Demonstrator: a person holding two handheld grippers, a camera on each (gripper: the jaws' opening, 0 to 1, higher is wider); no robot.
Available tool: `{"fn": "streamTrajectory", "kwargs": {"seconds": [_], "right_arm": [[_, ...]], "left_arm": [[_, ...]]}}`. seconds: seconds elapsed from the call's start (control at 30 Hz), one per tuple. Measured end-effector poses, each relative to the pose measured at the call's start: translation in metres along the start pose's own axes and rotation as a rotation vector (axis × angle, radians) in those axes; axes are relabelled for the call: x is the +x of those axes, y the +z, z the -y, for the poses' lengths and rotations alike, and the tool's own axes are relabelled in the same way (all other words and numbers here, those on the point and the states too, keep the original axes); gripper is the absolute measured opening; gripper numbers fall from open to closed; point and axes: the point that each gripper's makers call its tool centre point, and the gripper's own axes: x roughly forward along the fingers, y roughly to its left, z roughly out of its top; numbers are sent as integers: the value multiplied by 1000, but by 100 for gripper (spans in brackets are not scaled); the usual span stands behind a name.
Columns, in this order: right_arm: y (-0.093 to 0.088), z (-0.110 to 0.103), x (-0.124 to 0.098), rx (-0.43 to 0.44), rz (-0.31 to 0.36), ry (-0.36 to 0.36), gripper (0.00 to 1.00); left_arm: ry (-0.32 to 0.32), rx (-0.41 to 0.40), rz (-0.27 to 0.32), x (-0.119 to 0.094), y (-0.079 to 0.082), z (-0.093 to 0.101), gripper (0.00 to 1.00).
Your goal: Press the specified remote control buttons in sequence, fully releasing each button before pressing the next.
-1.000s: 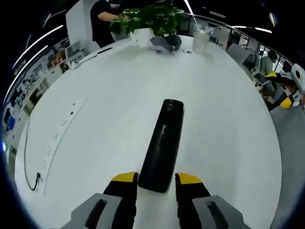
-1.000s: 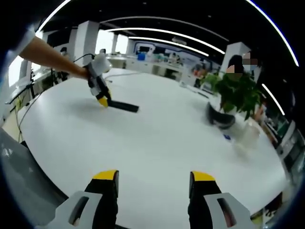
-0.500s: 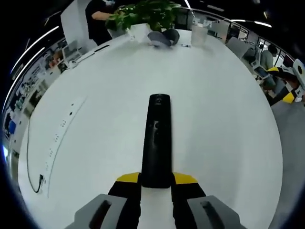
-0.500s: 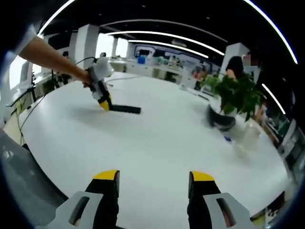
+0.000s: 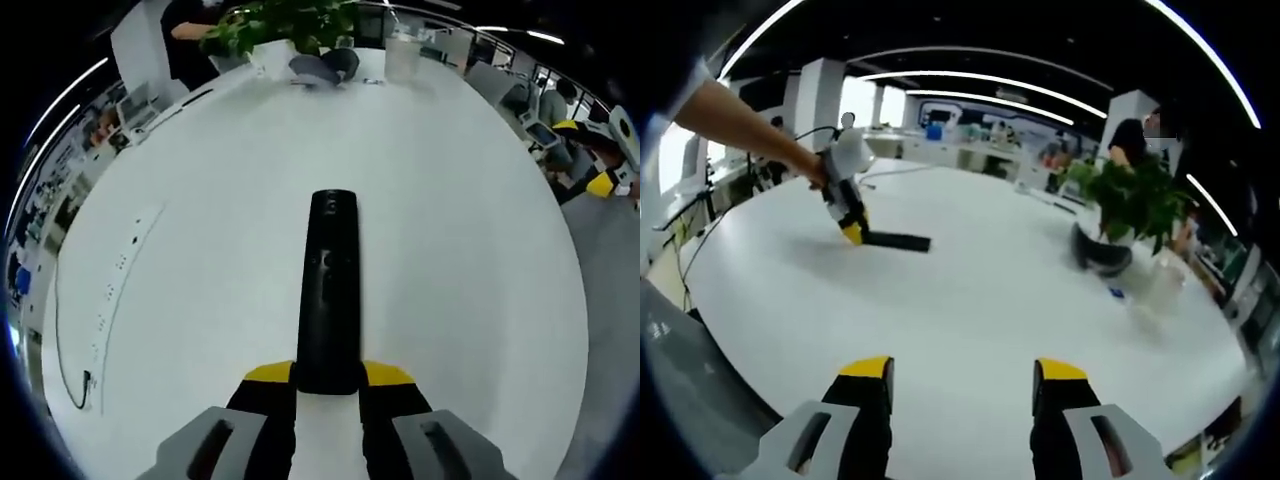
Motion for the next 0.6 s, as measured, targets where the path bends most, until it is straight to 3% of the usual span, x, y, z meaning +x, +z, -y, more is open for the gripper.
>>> {"fn": "streamTrajectory", "kwargs": {"seconds": [0.6], "right_arm": [[6, -2, -4, 5, 32, 10, 49]], "left_arm": [[-22, 64, -81, -4, -7, 45, 23]]}}
